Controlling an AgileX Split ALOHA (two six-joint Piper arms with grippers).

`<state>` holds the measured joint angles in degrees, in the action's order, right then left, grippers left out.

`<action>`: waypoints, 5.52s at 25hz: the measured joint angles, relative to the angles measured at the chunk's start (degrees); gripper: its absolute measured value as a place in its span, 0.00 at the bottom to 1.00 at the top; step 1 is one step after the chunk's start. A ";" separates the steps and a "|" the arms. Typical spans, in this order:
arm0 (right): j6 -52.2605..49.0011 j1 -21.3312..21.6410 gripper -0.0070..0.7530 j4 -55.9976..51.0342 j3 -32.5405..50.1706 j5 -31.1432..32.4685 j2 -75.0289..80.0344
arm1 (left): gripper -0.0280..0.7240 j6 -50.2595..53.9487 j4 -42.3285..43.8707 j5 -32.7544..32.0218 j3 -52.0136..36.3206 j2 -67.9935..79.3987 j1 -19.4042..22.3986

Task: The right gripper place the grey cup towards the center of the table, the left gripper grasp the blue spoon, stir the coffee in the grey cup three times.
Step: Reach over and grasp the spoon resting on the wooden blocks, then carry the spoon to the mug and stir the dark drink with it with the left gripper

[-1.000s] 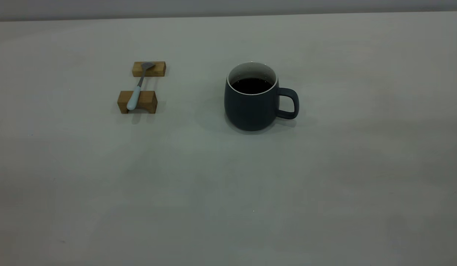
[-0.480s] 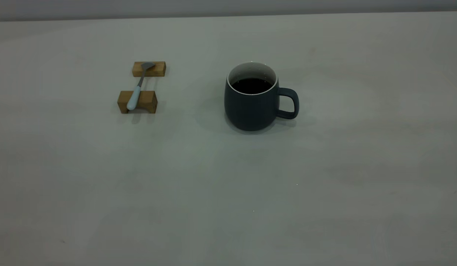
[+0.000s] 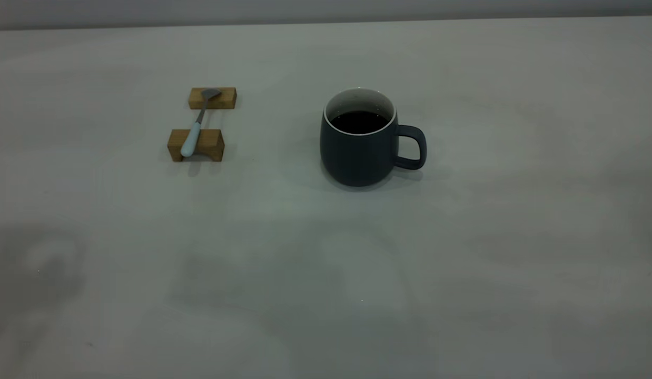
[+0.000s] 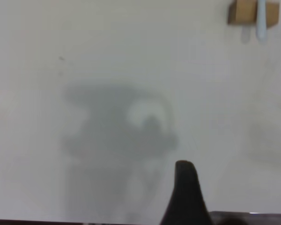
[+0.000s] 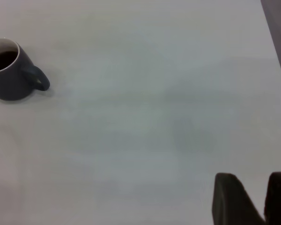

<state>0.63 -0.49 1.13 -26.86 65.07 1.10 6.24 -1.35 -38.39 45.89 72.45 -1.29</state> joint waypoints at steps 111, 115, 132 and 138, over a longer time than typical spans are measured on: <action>-0.01 0.04 0.32 0.00 0.00 0.00 0.00 | 0.27 45.71 -70.47 -25.55 62.58 76.18 -17.64; -0.01 0.04 0.32 0.00 0.00 0.00 0.00 | 0.27 53.42 -66.71 -28.15 62.82 76.24 -17.62; -0.07 0.04 0.32 0.00 0.00 0.00 0.00 | 0.27 51.41 -62.54 -28.53 68.83 78.31 -18.89; -0.02 0.04 0.32 0.00 0.00 0.00 0.00 | 0.27 55.62 -59.43 -28.53 69.25 78.30 -17.23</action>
<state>0.61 -0.45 1.13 -26.86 65.07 1.10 61.86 -60.78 -66.92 115.14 150.75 -18.52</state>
